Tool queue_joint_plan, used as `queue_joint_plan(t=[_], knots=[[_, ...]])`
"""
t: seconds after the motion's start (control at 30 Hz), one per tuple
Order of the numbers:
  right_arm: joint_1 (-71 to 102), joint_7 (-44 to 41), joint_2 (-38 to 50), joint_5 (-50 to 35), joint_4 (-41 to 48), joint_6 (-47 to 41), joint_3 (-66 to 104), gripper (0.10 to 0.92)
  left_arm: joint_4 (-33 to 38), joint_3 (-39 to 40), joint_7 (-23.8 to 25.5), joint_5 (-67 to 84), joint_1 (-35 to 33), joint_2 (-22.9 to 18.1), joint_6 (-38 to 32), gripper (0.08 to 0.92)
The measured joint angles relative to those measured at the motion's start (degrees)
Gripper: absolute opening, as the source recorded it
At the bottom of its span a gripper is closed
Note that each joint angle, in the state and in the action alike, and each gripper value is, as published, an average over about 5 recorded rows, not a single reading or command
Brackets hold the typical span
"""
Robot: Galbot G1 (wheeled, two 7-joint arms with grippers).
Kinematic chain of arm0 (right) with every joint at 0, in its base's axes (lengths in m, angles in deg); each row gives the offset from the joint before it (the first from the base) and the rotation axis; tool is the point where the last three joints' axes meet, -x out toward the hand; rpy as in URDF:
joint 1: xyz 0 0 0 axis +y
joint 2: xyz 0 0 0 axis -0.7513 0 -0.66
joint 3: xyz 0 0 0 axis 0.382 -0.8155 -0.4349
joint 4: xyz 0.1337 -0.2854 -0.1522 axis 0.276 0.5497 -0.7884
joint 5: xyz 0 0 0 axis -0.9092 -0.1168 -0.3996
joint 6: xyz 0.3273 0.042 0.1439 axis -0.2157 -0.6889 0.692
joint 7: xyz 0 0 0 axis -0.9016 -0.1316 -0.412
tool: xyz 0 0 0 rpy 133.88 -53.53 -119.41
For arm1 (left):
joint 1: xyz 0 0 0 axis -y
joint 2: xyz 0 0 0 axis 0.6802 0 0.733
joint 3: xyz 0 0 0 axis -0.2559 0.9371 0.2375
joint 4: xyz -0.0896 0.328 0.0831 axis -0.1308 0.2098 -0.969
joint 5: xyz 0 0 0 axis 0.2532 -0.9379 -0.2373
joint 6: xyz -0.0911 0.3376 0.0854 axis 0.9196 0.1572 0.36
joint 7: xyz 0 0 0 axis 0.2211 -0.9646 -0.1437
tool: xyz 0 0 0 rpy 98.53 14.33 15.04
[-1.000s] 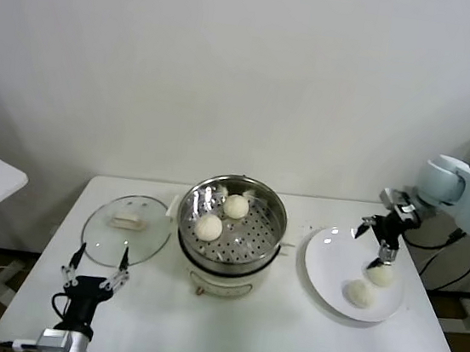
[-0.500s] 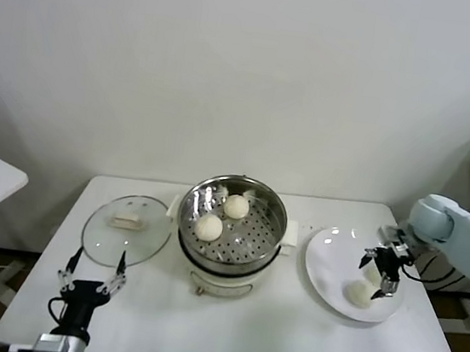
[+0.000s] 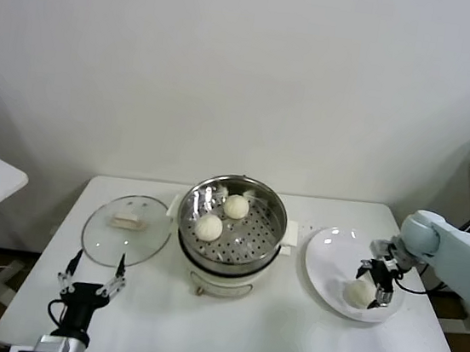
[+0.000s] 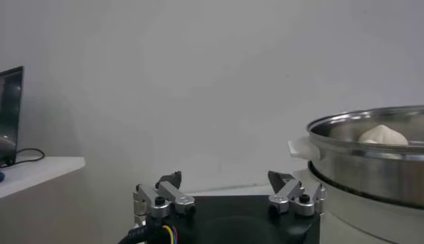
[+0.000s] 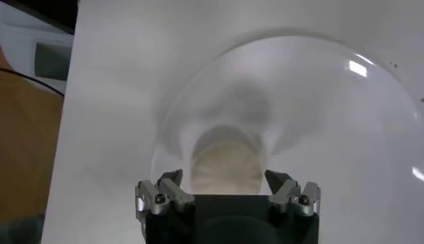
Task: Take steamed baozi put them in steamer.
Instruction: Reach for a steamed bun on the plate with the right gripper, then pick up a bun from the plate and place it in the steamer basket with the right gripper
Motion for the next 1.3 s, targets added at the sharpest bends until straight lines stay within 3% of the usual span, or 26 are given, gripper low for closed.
queue_joint_plan(t=[0.33, 0.9, 1.3], knots=[[1.32, 0.15, -1.00, 1.09, 1.30, -0.21, 1.46, 0.816, -0.17, 0.11, -0.01, -0.19, -0.09, -0.03, -0.10, 0.823], [1.97, -0.08, -1.16, 1.14, 1.88, -0.43, 2.84, 0.672, -0.32, 0.37, -0.24, -0.23, 0.08, -0.33, -0.11, 0.823], [-2.86, -1.14, -2.40, -0.90, 0.18, 0.92, 0.99, 0.662, -0.24, 0.35, -0.25, 0.07, 0.51, -0.35, 0.00, 0.823]])
